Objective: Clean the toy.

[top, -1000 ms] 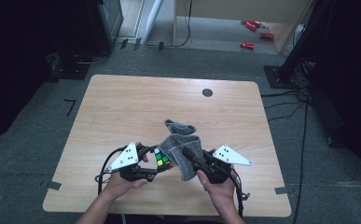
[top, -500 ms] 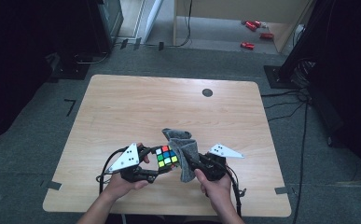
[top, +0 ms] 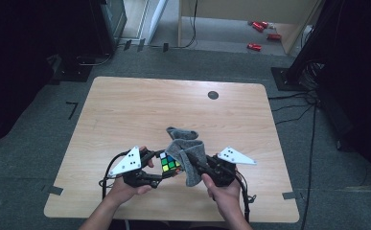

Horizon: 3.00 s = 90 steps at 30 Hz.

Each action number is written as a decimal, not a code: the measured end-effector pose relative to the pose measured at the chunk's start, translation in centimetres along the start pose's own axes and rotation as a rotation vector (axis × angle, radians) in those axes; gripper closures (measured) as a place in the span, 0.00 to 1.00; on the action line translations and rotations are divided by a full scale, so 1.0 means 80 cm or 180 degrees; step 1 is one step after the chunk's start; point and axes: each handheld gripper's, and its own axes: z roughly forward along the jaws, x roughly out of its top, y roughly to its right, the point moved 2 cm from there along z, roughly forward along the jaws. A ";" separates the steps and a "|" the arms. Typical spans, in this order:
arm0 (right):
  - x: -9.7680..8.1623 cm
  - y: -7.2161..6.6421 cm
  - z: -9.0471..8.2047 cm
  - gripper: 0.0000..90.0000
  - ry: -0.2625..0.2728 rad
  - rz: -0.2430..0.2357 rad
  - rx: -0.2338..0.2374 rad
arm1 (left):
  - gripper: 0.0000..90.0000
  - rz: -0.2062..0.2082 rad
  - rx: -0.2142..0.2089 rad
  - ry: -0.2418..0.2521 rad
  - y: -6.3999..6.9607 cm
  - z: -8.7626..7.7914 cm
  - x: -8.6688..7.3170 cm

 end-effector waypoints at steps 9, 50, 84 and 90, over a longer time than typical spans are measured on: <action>-0.016 0.014 0.012 0.77 -0.0306 -0.0121 -0.0285 | 0.38 0.0005 0.0089 -0.0014 -0.006 -0.005 0.000; -0.024 0.013 0.019 0.76 -0.0428 -0.0218 -0.0251 | 0.38 -0.0023 0.0187 -0.0021 -0.008 -0.006 0.000; -0.018 -0.003 0.012 0.76 -0.0173 -0.0443 -0.0239 | 0.38 -0.0085 0.0242 0.0050 -0.010 -0.011 0.004; -0.021 0.016 0.016 0.75 -0.0439 -0.0549 -0.0627 | 0.38 -0.0127 0.0294 0.0093 -0.018 -0.018 0.004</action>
